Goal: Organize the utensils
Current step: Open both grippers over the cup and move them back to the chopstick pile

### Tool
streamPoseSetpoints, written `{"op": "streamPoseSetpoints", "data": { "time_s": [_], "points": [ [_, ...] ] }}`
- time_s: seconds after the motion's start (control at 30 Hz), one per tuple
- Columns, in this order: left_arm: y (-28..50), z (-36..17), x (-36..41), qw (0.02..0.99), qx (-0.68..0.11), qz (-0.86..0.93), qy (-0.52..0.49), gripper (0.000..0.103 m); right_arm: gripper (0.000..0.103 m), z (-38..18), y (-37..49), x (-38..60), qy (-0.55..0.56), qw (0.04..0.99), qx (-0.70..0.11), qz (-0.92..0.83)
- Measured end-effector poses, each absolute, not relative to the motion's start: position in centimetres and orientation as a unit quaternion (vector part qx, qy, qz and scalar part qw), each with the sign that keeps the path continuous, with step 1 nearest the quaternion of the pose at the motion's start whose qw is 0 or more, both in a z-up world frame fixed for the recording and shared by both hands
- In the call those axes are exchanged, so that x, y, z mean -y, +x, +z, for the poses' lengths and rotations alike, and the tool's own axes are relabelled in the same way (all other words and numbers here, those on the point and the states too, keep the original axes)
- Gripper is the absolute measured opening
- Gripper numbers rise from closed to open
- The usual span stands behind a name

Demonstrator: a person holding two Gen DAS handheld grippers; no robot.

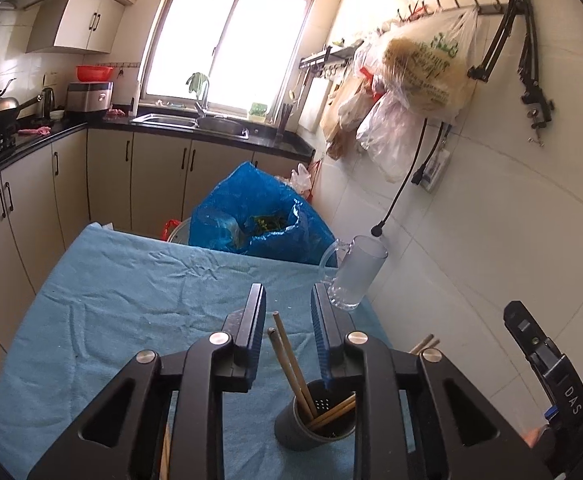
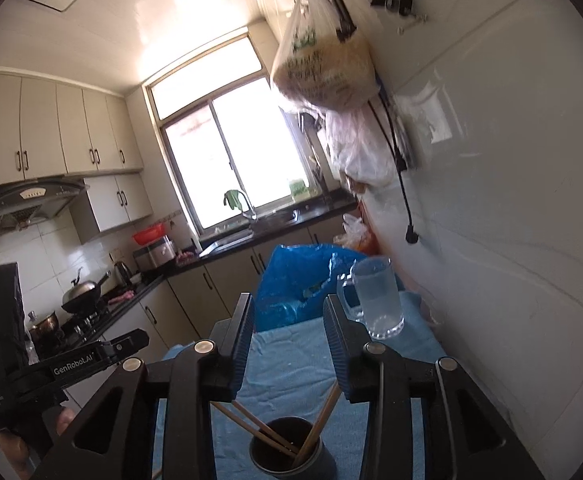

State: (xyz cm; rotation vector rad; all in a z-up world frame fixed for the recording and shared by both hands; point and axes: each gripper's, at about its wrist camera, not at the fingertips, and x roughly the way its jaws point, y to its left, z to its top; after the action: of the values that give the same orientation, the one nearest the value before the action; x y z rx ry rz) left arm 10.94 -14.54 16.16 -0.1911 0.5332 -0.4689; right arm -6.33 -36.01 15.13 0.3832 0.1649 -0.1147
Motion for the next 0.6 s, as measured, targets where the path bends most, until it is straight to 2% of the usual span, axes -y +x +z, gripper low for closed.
{"op": "streamPoseSetpoints", "data": {
  "time_s": [0.07, 0.1, 0.2, 0.33, 0.6],
  "points": [
    [9.9, 16.7, 13.3, 0.938, -0.248, -0.222, -0.096, 0.031, 0.040, 15.2, -7.6, 35.7, 0.188, 0.978, -0.076, -0.056],
    [9.3, 16.8, 12.6, 0.941, -0.242, -0.216, -0.096, 0.039, 0.041, 15.1, -8.2, 35.4, 0.186, 0.978, -0.076, -0.053],
    [7.5, 16.6, 10.1, 0.949, -0.232, -0.197, -0.086, 0.042, 0.044, 14.1, -9.4, 34.4, 0.179, 0.979, -0.093, -0.039],
    [5.8, 14.6, 6.9, 0.950, -0.246, -0.179, -0.071, 0.054, 0.044, 12.3, -9.9, 32.9, 0.167, 0.978, -0.125, -0.023],
    [5.0, 7.8, -0.9, 0.934, -0.331, -0.116, -0.067, 0.054, 0.044, 3.6, -6.1, 26.6, 0.149, 0.951, -0.267, 0.039]
  ]
}}
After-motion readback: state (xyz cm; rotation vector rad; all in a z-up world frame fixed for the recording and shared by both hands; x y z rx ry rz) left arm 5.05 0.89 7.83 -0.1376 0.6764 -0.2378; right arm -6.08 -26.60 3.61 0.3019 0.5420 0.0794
